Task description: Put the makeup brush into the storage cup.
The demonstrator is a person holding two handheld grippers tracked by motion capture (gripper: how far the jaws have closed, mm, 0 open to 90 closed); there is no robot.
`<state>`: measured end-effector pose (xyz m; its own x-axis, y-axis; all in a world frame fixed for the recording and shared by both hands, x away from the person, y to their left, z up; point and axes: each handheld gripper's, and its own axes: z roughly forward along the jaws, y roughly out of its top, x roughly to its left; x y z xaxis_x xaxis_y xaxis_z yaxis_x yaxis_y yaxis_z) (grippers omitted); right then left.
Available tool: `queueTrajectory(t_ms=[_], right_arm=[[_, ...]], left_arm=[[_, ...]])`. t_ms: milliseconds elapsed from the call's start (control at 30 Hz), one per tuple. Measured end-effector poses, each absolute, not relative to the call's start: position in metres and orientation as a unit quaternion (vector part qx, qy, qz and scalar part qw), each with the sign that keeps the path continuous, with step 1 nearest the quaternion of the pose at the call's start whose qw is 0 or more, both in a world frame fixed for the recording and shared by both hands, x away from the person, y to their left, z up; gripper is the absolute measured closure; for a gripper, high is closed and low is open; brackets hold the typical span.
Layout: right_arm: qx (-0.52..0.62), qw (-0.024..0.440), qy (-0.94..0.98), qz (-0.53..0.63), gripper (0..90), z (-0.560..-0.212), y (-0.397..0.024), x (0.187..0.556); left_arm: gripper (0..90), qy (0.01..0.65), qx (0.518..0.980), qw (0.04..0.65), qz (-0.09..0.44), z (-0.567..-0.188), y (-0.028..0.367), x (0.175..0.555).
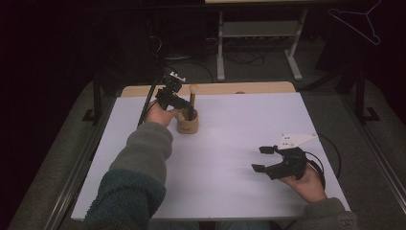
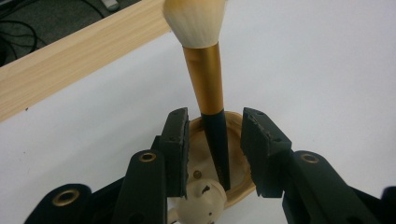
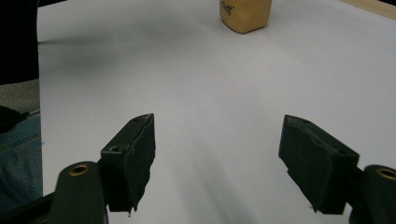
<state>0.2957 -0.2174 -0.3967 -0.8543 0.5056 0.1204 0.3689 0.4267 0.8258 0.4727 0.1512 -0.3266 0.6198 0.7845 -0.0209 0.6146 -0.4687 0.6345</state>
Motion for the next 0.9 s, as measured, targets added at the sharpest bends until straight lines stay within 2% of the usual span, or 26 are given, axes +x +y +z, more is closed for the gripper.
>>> queueTrajectory(t_ms=[400, 900], right_arm=[[0.274, 0.086, 0.837, 0.465, 25.2, -0.396, -0.221, 0.296], [0.292, 0.103, 0.831, 0.462, 23.1, -0.396, -0.223, 0.295]], left_arm=[[59.0, 0.395, 0.844, 0.337, 0.137, -0.318, 0.16, 0.453], [50.6, 0.379, 0.831, 0.386, 0.135, -0.314, 0.18, 0.416]])
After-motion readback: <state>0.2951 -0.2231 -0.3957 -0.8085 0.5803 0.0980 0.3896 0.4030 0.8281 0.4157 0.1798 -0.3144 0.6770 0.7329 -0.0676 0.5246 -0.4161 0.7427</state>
